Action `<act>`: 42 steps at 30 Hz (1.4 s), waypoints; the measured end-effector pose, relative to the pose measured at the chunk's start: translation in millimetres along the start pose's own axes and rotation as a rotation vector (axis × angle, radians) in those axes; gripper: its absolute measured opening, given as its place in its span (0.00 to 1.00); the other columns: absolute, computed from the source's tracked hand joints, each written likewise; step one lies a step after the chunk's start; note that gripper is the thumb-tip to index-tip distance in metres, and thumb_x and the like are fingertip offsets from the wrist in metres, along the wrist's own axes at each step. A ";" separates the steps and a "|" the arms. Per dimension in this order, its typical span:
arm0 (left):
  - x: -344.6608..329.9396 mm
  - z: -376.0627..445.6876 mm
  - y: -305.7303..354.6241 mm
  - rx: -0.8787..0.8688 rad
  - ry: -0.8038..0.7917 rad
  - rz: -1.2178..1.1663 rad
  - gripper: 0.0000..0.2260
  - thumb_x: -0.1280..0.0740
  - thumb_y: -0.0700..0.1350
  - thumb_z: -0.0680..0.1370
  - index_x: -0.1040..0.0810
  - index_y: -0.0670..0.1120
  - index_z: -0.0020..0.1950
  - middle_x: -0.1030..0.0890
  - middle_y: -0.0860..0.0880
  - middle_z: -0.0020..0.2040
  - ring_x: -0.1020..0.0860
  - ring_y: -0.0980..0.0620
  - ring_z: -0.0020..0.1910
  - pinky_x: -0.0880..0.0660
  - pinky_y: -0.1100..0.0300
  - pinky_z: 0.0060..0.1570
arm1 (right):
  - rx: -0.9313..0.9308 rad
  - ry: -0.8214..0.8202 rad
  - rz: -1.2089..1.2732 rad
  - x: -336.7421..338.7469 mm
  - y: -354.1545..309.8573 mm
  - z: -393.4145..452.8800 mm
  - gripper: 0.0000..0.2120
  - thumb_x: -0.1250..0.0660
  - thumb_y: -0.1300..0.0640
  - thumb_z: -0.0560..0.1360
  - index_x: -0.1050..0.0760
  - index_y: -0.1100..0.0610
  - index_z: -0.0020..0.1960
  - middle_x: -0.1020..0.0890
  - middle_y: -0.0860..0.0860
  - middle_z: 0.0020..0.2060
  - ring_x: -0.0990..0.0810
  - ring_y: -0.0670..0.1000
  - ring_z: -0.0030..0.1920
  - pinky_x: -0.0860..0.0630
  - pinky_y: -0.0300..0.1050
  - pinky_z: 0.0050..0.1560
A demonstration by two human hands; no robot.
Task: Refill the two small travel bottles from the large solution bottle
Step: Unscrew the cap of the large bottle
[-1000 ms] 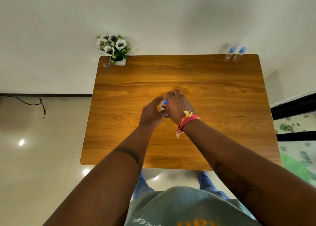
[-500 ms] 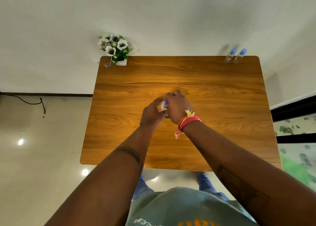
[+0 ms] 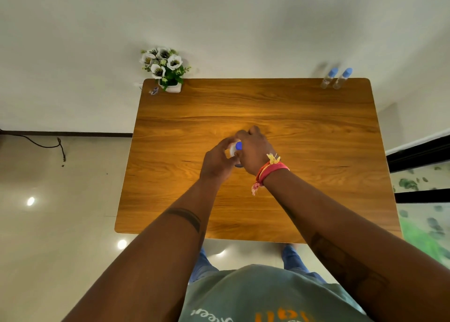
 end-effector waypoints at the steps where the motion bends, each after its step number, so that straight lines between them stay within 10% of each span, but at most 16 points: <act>1: -0.1 -0.2 0.1 -0.004 0.000 0.016 0.23 0.28 0.45 0.76 0.25 0.56 0.71 0.20 0.55 0.66 0.21 0.53 0.60 0.23 0.56 0.57 | -0.015 0.004 0.015 0.3 -0.3 0.3 0.20 0.30 0.57 0.76 0.29 0.56 0.66 0.30 0.57 0.60 0.24 0.59 0.57 0.21 0.53 0.51; 24: 0.5 -1.4 0.2 0.023 -0.021 -0.002 0.24 0.26 0.46 0.74 0.24 0.58 0.69 0.21 0.57 0.65 0.22 0.53 0.60 0.25 0.57 0.54 | 0.099 0.008 0.100 3.9 13.2 0.3 0.16 0.29 0.62 0.72 0.22 0.54 0.59 0.25 0.51 0.54 0.24 0.53 0.54 0.23 0.47 0.47; 31: -0.4 -0.3 -1.0 0.028 -0.020 -0.061 0.26 0.23 0.46 0.74 0.25 0.59 0.70 0.21 0.59 0.63 0.23 0.56 0.57 0.27 0.61 0.55 | -0.157 0.234 0.502 6.6 34.2 -17.3 0.12 0.27 0.57 0.71 0.27 0.52 0.51 0.19 0.47 0.44 0.20 0.47 0.42 0.24 0.40 0.40; 42: 0.3 -1.7 -4.5 -0.032 -0.022 -0.047 0.26 0.23 0.48 0.75 0.26 0.61 0.71 0.21 0.58 0.65 0.22 0.53 0.59 0.26 0.61 0.55 | -0.271 0.154 0.598 -6.2 62.3 -0.5 0.14 0.31 0.58 0.75 0.20 0.50 0.60 0.19 0.46 0.55 0.19 0.46 0.51 0.24 0.41 0.52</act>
Point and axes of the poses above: each hand's wrist, its own z-axis towards the middle knuckle, its own x-axis out of the back of the hand, y = z × x, the point moved 1 cm from there along z, towards the middle knuckle
